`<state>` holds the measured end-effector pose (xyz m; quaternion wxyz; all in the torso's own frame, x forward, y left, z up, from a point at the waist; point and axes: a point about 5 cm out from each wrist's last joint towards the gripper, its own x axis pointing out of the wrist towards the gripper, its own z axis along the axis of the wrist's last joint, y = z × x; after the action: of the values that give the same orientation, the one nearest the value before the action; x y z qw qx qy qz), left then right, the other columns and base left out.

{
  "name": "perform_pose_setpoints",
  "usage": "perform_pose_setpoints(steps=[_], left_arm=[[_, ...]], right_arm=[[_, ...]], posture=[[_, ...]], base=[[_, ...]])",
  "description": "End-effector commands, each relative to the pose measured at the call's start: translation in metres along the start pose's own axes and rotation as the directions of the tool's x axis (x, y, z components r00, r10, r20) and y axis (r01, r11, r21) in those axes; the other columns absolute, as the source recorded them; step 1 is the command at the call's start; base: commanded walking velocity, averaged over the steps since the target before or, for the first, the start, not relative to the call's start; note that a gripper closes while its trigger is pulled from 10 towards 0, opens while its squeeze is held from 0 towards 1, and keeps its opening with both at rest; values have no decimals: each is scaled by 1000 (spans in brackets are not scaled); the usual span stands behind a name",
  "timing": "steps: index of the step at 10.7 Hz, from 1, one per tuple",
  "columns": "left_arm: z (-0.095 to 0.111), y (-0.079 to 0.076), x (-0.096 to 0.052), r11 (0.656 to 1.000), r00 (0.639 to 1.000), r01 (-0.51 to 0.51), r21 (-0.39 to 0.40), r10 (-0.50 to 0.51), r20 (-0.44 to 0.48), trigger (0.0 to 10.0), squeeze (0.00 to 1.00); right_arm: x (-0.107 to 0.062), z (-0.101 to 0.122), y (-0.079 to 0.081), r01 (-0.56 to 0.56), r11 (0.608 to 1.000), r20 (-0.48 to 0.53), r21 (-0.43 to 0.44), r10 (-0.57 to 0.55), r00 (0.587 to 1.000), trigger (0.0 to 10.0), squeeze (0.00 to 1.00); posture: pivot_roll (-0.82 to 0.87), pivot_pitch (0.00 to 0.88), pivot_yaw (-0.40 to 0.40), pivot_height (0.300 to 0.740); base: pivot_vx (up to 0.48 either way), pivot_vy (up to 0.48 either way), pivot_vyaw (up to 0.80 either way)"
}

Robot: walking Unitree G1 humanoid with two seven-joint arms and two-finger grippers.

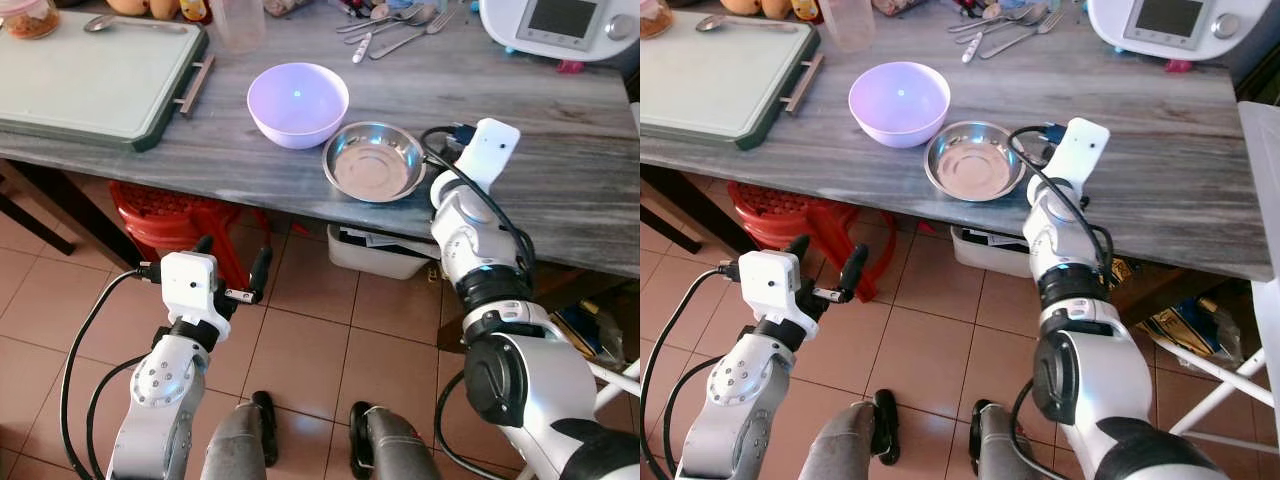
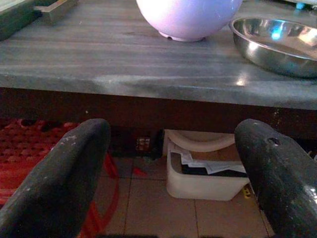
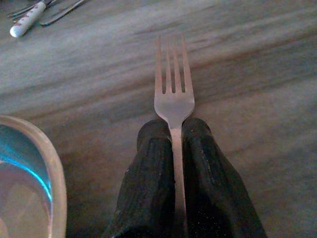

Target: Setting the table

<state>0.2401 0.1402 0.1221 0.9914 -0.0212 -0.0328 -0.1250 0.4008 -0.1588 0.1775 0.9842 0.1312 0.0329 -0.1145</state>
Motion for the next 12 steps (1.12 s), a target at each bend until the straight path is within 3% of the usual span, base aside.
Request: perform_pose_setpoints(steps=[1, 2, 3, 7, 12], left_arm=[[1, 0, -2, 1000, 1000, -3, 1, 3, -5, 10000, 0], [1, 0, -1, 1000, 1000, -3, 1, 3, -3, 10000, 0], [1, 0, -1, 1000, 1000, -2, 1, 2, -3, 10000, 0], [1, -1, 1, 1000, 1000, 3, 1, -3, 0, 10000, 0], [1, -1, 3, 1000, 1000, 3, -1, -3, 4, 10000, 0]], right_arm=[[-2, -16, -1, 3, 1000, -62, -11, -4, 998, 10000, 0], [-2, -20, -5, 13, 1000, -75, -20, -14, 997, 10000, 0], [-2, -21, -7, 16, 1000, -79, -21, -18, 997, 10000, 1000], [-1, -18, -13, 14, 998, -48, -66, -18, 999, 10000, 1000], [-1, -6, -8, -24, 993, 52, -116, 31, 998, 10000, 1000]], posture=[[27, 277, 0, 740], [26, 278, 1, 740], [25, 277, 2, 740], [23, 271, 3, 740], [20, 269, 5, 740]], base=[[0, 0, 0], [0, 0, 0], [0, 0, 0], [0, 0, 0], [0, 0, 0]])
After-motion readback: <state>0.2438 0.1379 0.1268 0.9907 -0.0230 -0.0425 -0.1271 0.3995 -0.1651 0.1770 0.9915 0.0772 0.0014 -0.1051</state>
